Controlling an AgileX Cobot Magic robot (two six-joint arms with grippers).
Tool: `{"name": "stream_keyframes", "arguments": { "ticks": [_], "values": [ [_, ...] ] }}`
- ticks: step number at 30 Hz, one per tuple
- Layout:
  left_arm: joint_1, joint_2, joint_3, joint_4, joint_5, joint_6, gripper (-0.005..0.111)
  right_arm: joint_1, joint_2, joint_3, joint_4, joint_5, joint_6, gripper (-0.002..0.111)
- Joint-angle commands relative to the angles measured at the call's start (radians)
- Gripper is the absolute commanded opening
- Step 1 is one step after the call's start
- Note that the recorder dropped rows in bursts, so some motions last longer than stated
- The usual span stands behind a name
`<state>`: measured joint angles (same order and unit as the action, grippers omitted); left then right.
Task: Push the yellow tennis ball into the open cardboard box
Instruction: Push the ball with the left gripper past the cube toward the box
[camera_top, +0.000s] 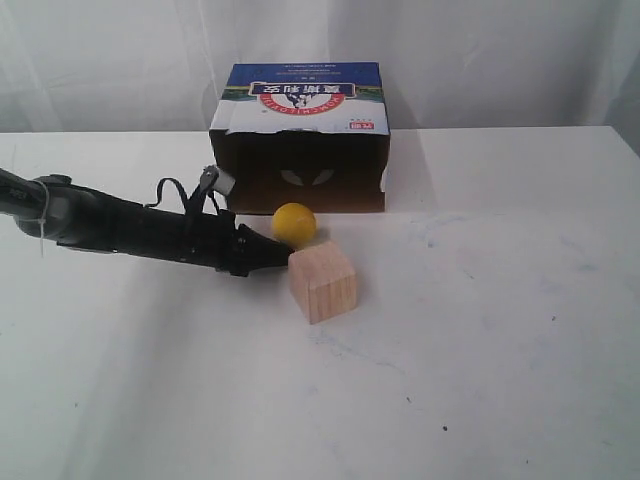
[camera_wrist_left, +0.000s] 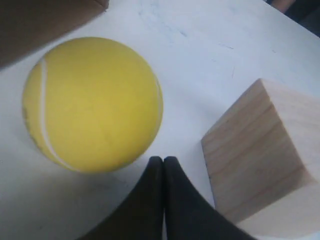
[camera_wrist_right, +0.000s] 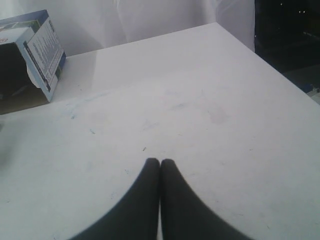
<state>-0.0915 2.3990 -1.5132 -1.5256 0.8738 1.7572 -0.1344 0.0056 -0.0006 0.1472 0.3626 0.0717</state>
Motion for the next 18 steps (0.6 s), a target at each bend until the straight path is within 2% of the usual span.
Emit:
{"name": "stream_keyframes", "arguments": {
  "ticks": [1, 13, 18],
  "values": [
    [-0.004, 0.038, -0.042, -0.046, 0.009, -0.008, 0.000, -0.005, -0.006, 0.001, -0.002, -0.009, 0.004, 0.000],
    [-0.004, 0.081, -0.194, -0.113, 0.011, -0.011, 0.000, -0.005, -0.006, 0.001, -0.002, -0.009, 0.004, 0.000],
    [0.001, 0.068, -0.207, -0.094, 0.056, -0.037, 0.000, -0.005, -0.006, 0.001, -0.002, -0.009, 0.004, 0.000]
  ]
}}
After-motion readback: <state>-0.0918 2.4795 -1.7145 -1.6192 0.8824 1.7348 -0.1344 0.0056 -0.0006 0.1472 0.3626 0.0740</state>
